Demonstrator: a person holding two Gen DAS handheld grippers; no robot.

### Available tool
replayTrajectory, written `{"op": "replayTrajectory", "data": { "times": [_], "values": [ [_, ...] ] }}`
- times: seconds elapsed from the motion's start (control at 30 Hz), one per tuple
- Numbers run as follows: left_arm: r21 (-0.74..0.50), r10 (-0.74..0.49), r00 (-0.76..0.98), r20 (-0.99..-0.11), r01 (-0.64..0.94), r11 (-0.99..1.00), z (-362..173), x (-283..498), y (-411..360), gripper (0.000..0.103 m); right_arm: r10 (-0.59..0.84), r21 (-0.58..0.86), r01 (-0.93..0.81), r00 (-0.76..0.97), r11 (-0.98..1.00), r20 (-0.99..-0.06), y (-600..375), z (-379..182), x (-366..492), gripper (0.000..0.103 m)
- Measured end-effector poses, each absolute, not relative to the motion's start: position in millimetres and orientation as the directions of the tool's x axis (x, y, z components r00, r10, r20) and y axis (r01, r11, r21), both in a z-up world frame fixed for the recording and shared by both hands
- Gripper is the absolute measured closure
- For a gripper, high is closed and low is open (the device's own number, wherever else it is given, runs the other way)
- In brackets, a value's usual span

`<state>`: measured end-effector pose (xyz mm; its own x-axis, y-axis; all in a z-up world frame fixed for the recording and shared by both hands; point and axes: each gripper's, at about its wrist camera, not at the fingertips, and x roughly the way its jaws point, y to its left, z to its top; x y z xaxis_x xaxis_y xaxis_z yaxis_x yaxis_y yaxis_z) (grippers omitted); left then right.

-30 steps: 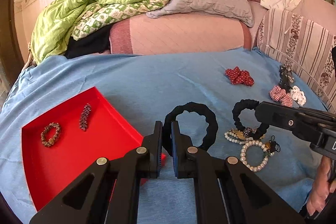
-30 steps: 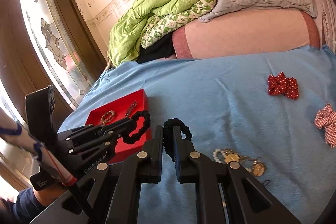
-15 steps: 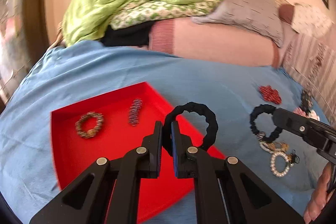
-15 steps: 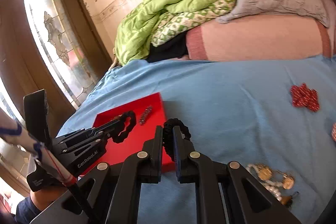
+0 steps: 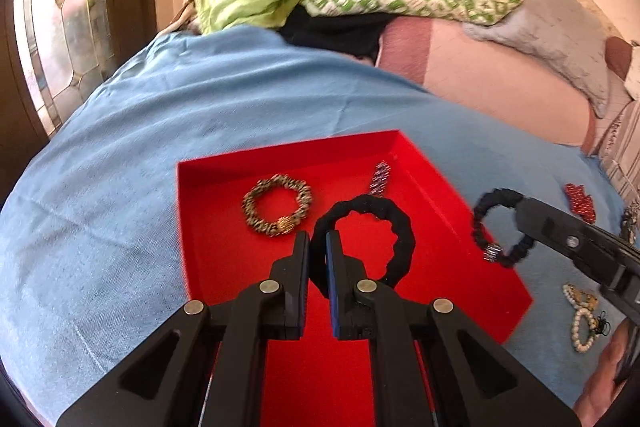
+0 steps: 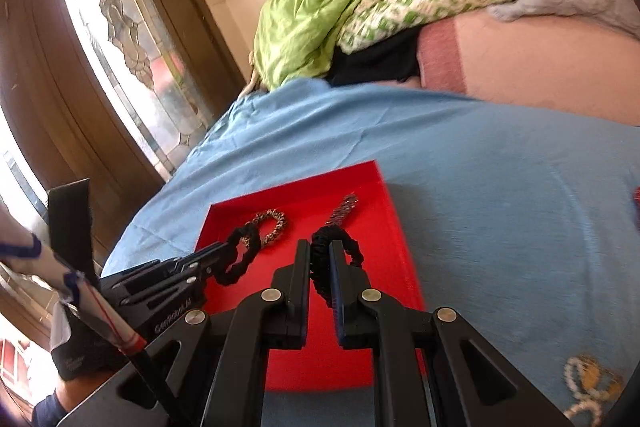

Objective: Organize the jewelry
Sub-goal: 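Carry both black scrunchies into the red tray and open both tools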

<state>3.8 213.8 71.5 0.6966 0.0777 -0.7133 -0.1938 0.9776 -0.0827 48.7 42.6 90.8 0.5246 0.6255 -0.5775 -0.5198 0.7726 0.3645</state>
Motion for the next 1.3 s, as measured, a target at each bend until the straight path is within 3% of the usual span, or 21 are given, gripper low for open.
{"op": "replayTrajectory", "data": {
  "times": [0.47, 1.0, 1.03, 1.13, 1.17, 1.23, 1.3],
  "values": [
    [-0.05, 0.117, 0.608, -0.785, -0.25, 0.967, 47.1, 29.1, 214.8, 0.095, 0.58, 0.364, -0.485, 0.432, 0.795, -0.691, 75.0, 40.9, 91.7, 0.092],
    [-0.063, 0.118, 0.571, -0.813, -0.288, 0.955, 40.0, 38.9, 219.5, 0.095, 0.566, 0.383, -0.455, 0.386, 0.804, -0.729, 86.5, 22.2, 109.5, 0.091],
    [-0.064, 0.117, 0.571, -0.813, -0.287, 0.956, 40.4, 39.1, 219.0, 0.092, 0.567, 0.384, -0.457, 0.383, 0.802, -0.729, 86.7, 22.4, 109.9, 0.091],
    [-0.063, 0.129, 0.581, -0.804, -0.299, 0.952, 43.6, 37.0, 220.6, 0.06, 0.577, 0.393, -0.46, 0.381, 0.796, -0.722, 84.1, 26.5, 109.6, 0.086],
    [-0.062, 0.134, 0.587, -0.798, -0.302, 0.951, 45.4, 36.1, 220.6, 0.058, 0.582, 0.399, -0.46, 0.38, 0.793, -0.719, 82.8, 28.8, 109.4, 0.075],
    [-0.064, 0.141, 0.599, -0.788, -0.307, 0.949, 49.9, 33.4, 221.7, 0.058, 0.592, 0.406, -0.462, 0.39, 0.788, -0.705, 78.8, 35.8, 107.9, 0.065],
    [-0.071, 0.14, 0.605, -0.783, -0.311, 0.948, 51.8, 32.4, 223.4, 0.058, 0.607, 0.42, -0.466, 0.392, 0.779, -0.691, 75.2, 42.2, 105.9, 0.065]
  ]
}}
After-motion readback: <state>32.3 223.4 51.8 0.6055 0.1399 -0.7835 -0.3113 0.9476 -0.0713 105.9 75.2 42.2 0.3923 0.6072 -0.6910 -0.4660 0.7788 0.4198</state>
